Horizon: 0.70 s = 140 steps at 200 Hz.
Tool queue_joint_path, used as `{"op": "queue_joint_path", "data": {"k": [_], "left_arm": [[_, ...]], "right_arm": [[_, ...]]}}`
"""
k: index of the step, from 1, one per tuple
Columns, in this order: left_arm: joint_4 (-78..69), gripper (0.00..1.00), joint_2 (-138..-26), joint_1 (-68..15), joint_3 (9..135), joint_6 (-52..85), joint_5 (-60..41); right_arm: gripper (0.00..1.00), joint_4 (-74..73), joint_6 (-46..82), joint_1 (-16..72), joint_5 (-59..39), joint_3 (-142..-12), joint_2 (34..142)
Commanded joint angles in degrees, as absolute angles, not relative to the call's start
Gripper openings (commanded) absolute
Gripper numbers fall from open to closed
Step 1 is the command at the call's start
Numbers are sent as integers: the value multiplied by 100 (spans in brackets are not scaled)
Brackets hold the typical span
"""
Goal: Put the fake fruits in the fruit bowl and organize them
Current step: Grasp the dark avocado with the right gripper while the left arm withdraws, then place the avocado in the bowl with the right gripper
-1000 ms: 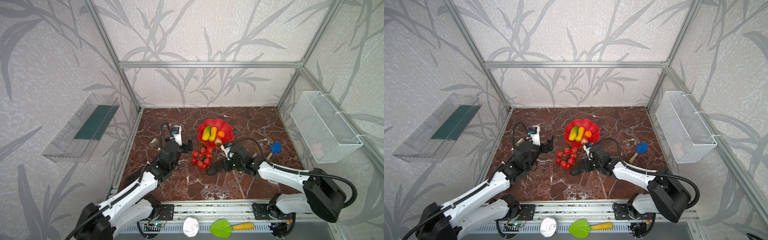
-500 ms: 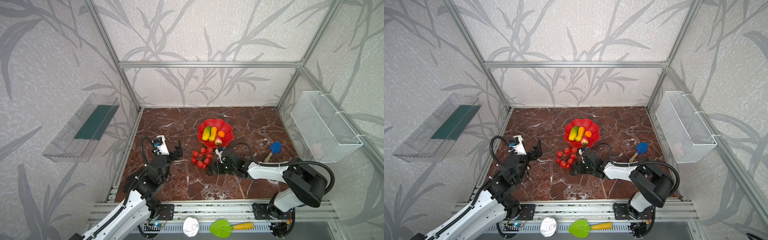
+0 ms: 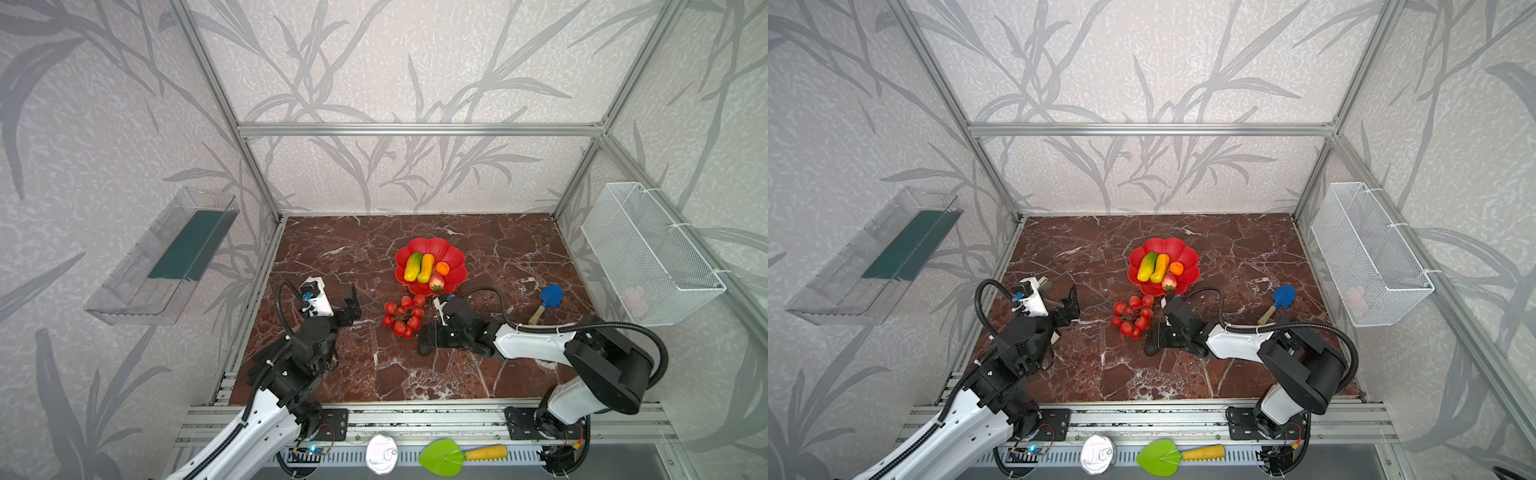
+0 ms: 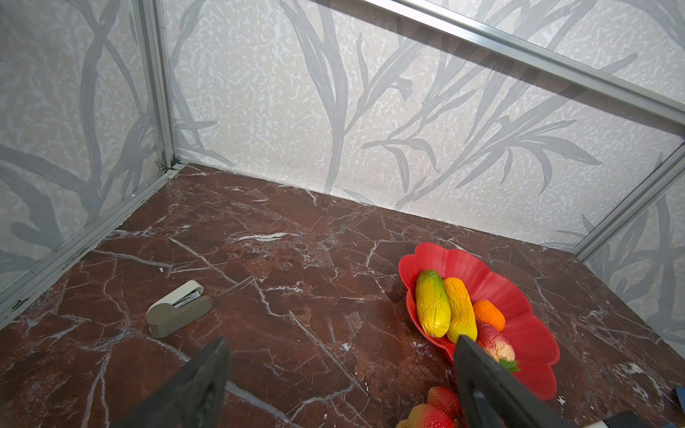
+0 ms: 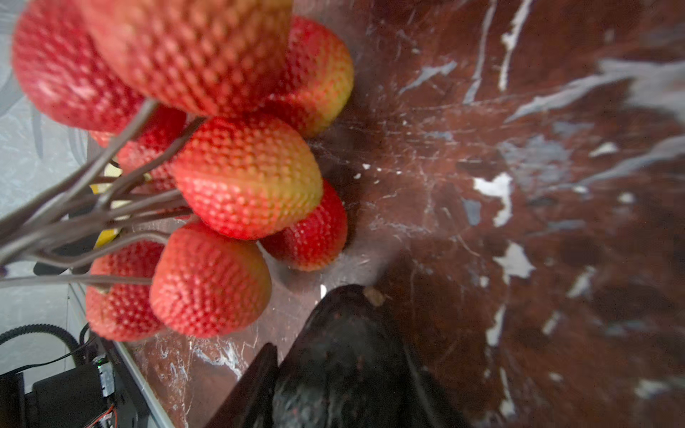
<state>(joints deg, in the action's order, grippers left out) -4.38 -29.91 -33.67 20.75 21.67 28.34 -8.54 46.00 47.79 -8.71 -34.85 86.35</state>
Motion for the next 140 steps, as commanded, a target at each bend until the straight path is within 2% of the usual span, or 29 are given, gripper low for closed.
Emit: {"op": "queue_joint_path", "data": {"k": [1, 28, 47, 91, 140], "left_arm": [[-460, 94, -2943, -3340, 1974, 2302, 2963], [-561, 94, -3010, -3330, 1936, 2353, 2922], [-649, 94, -3119, -3314, 1916, 2376, 2792], [-443, 94, -3363, -3308, 2081, 2445, 2371], [-256, 93, -3331, -3294, 2083, 2476, 1806]], "right_arm": [[38, -16, 4084, 4774, -89, -3504, 7719], [38, 474, 3248, 4338, 416, -3701, 6699], [38, 695, 2503, 3898, 493, -4165, 6605], [38, 1044, 1465, 2943, -175, -5782, 7958], [38, 1322, 1142, 2537, -442, -7124, 9622]]}}
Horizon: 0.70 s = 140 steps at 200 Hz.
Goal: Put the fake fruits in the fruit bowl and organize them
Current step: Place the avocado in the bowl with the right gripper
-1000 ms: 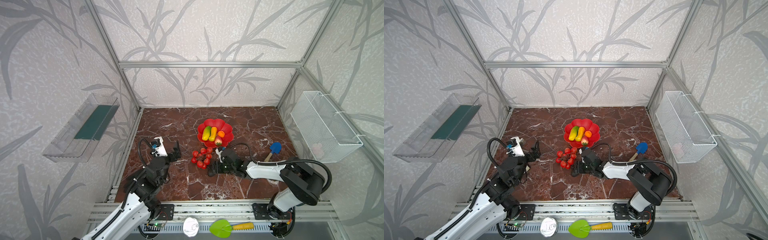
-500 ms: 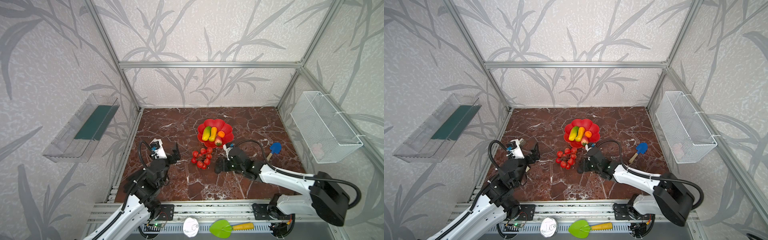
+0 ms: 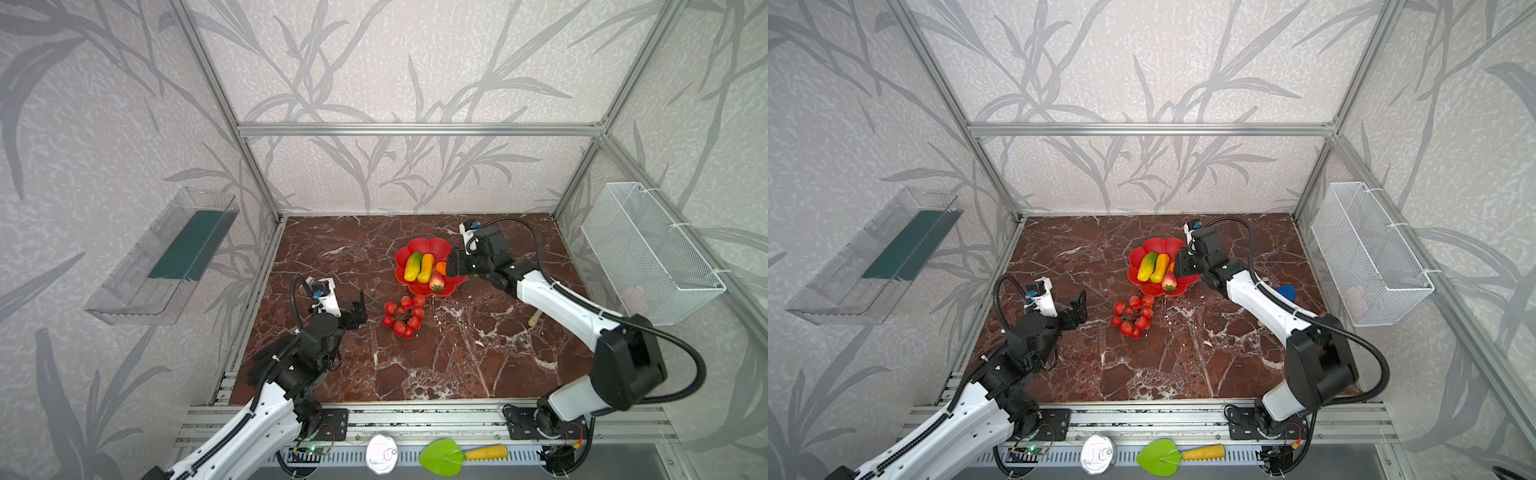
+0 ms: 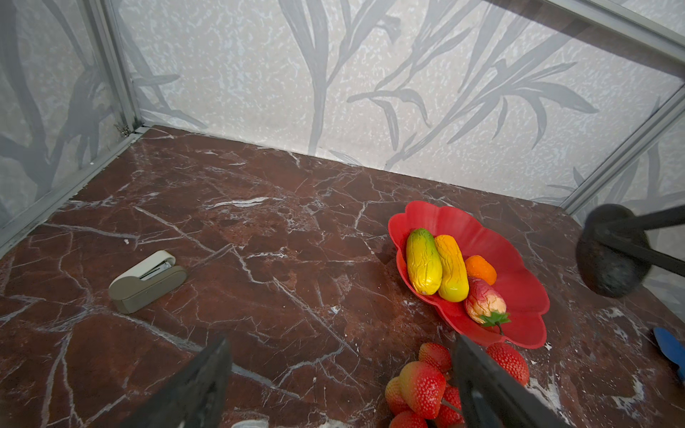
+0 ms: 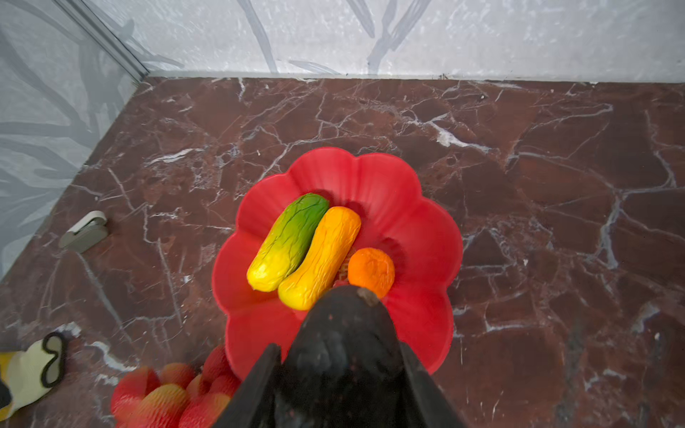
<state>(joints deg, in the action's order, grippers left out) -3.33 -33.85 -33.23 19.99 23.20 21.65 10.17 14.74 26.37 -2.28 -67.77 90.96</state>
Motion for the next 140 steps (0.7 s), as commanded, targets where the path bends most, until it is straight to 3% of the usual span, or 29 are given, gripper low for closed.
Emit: {"op": "queue_joint_path", "data": {"k": [1, 74, 108, 140], "left_arm": [[-264, 93, -3331, -3295, 2079, 2477, 1786], [-736, 89, -3684, -3287, 1982, 2338, 119], [-779, 85, -3925, -3289, 2052, 2355, -592], [-858, 78, -4149, -3290, 2048, 2452, -988]], "right_arm": [[38, 1316, 1142, 2534, -445, -7135, 9650], [40, 988, 1495, 2339, -599, -7214, 10537], [48, 853, 1647, 2295, -676, -7104, 10659], [66, 767, 1828, 2194, -863, -7053, 10642]]}}
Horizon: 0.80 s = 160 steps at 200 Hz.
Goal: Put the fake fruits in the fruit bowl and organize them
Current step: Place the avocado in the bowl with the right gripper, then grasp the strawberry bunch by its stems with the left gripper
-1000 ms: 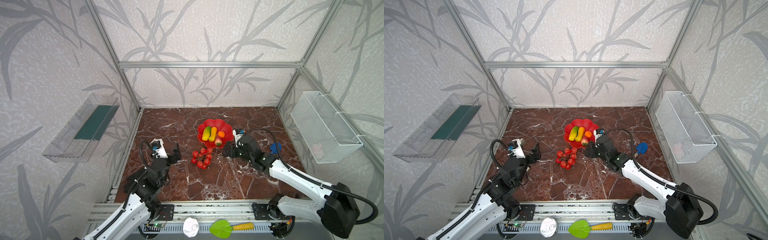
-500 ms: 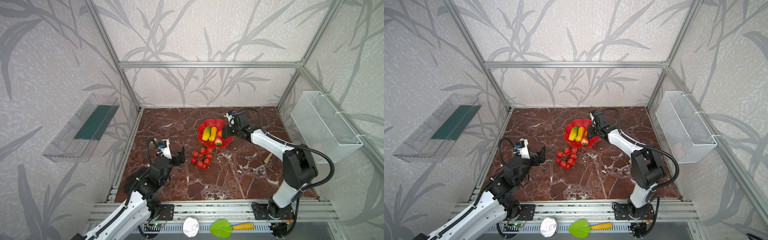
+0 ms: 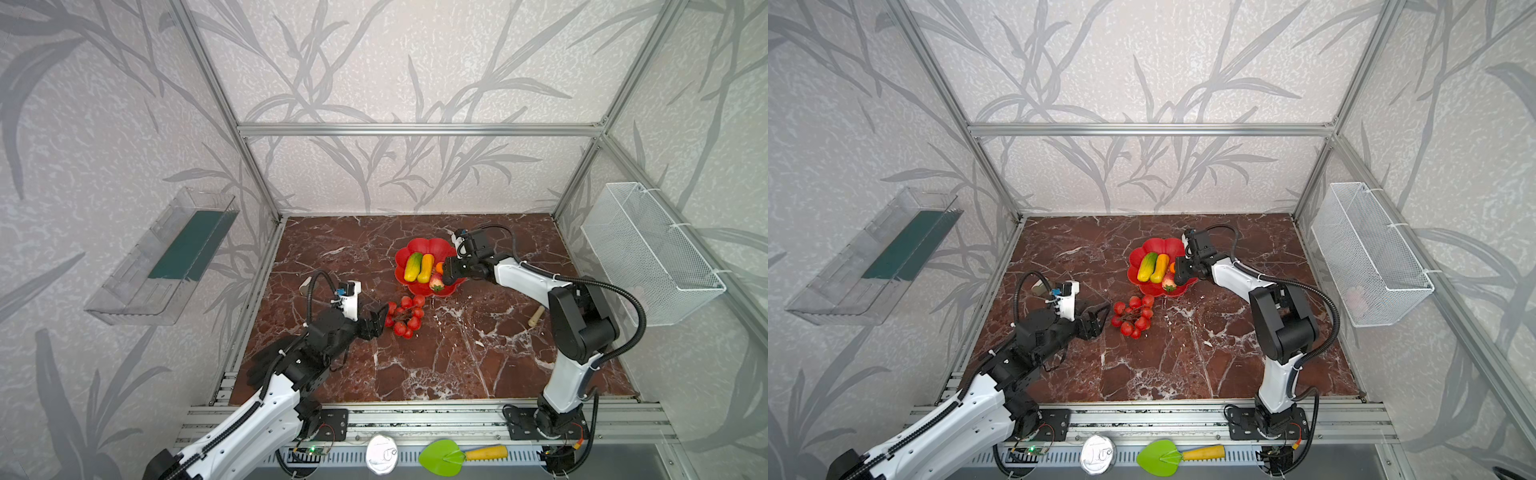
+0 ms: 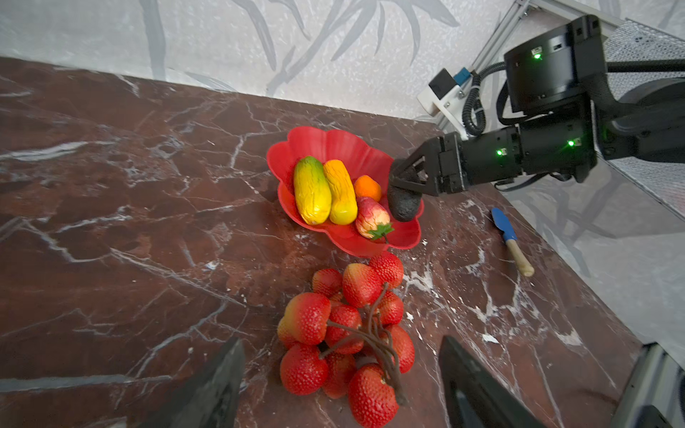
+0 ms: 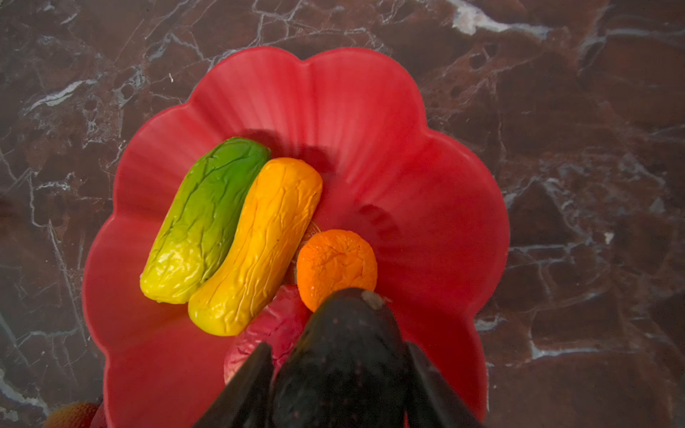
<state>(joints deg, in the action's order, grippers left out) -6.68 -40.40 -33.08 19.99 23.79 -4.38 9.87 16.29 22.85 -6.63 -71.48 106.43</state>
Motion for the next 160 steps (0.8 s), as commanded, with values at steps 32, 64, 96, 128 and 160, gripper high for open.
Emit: {"op": "queue_joint_path", "data": {"k": [32, 64, 96, 128, 160], "left_arm": [[-765, 73, -4283, -3290, 2144, 2515, -1350], [-686, 65, -4539, -3289, 2213, 2536, -1687], [-427, 54, -5041, -3296, 2473, 2597, -2206], [-441, 53, -5370, -3289, 2590, 2593, -2316], [-482, 49, -5565, -3289, 2713, 2544, -2360]], "right_arm": [[74, 431, 1983, 2128, -900, -6737, 10155], [83, 104, 1936, 2127, -703, -6310, 9473], [92, -395, 2139, 2127, -702, -5668, 8909], [96, -387, 2065, 2129, -603, -5390, 8573], [97, -395, 2112, 2127, -617, -5203, 8443]]}}
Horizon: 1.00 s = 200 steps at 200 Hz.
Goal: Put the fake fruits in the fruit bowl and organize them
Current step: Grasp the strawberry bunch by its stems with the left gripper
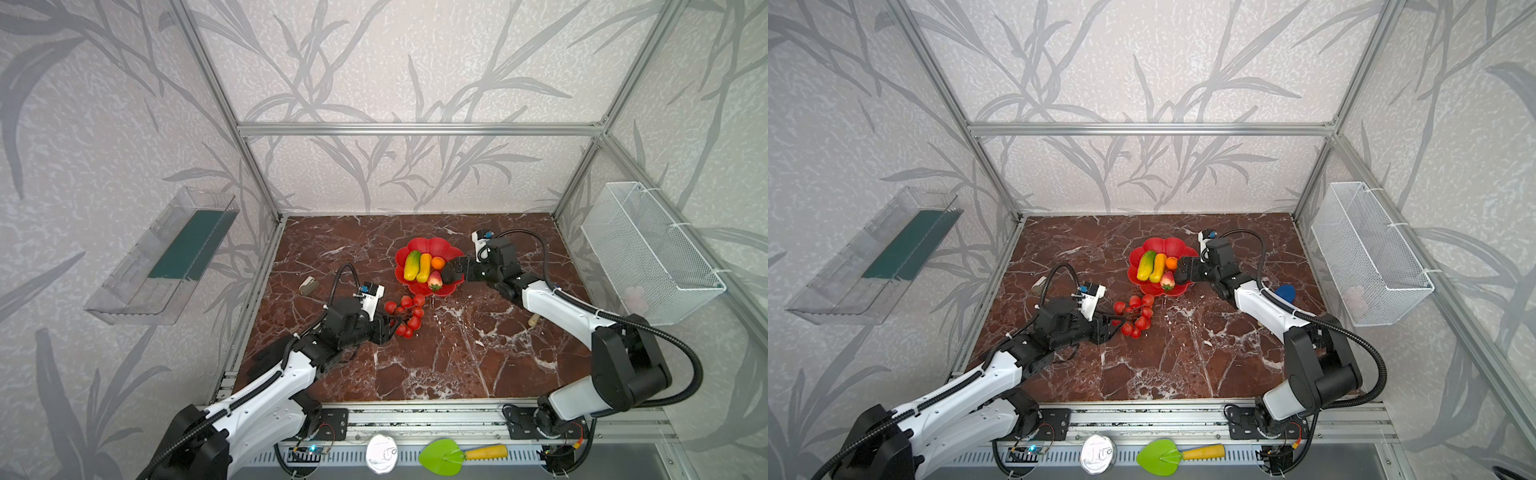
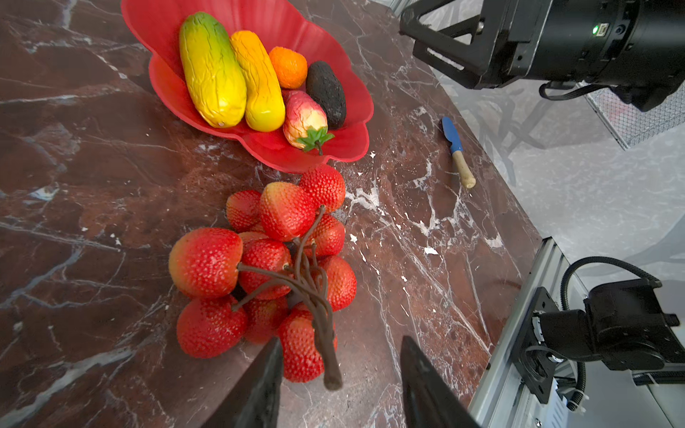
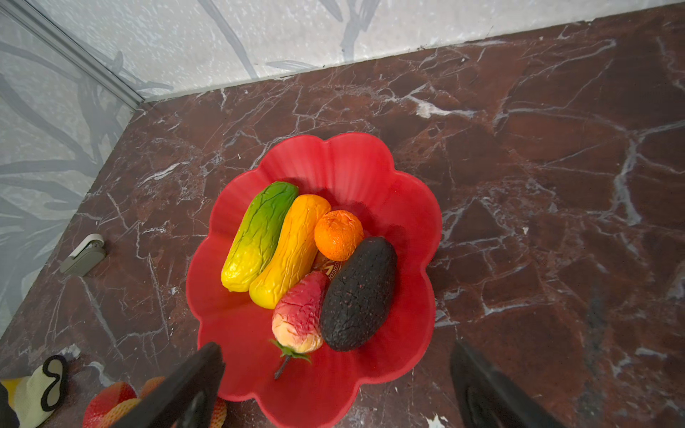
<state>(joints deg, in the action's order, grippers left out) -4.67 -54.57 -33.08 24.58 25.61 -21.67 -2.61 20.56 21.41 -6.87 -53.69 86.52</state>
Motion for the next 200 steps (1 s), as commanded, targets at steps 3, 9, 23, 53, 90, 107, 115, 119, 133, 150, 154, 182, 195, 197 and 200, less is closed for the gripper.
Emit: {"op": "queue_joint_path", "data": {"k": [3, 9, 23, 53, 90, 107, 115, 119, 133, 150, 154, 182, 195, 197, 200], "left_arm": [[-490, 48, -5602, -3287, 2722, 2536, -2366], [-497, 47, -5664, -3290, 2741, 2524, -2370], [-529, 43, -5850, -3294, 2799, 2533, -2425], [-685, 36, -6205, -3292, 2880, 2644, -2587], [-677, 28, -6427, -3302, 2984, 2603, -2509], [-666, 23, -6472, -3296, 3016, 2575, -2437], [-644, 20, -6469, -3302, 3030, 2574, -2430], [-636, 18, -6464, -3301, 3040, 2569, -2426], [-605, 14, -6427, -3301, 3050, 2556, -2411], [-571, 10, -6357, -3302, 3052, 2549, -2307], [-568, 9, -6344, -3298, 3050, 2547, -2291], [-506, 3, -6247, -3303, 3056, 2531, -2206], [-474, 0, -6161, -3294, 3059, 2546, -2215], [-468, 0, -6146, -3291, 3059, 2544, -2219], [-458, 0, -6114, -3294, 3065, 2546, -2224]], "right_arm": [[97, -410, 2121, 2123, -616, -5178, 8434], [97, -442, 2114, 2127, -611, -5128, 8400], [99, -467, 2064, 2121, -583, -5055, 8338], [100, -424, 2019, 2127, -505, -5019, 8241], [100, -458, 1989, 2127, -416, -4931, 8116], [100, -481, 1965, 2126, -400, -4927, 8128], [99, -492, 1996, 2127, -420, -4922, 8143], [99, -499, 2013, 2127, -445, -4922, 8147], [99, -544, 2056, 2127, -475, -4887, 8161], [99, -562, 2027, 2126, -459, -4889, 8190], [99, -555, 2017, 2127, -456, -4890, 8203], [99, -620, 2051, 2127, -514, -4923, 8286], [99, -702, 2120, 2127, -561, -4897, 8304], [99, -710, 2123, 2127, -566, -4900, 8305], [99, -712, 2130, 2127, -563, -4890, 8309]]}}
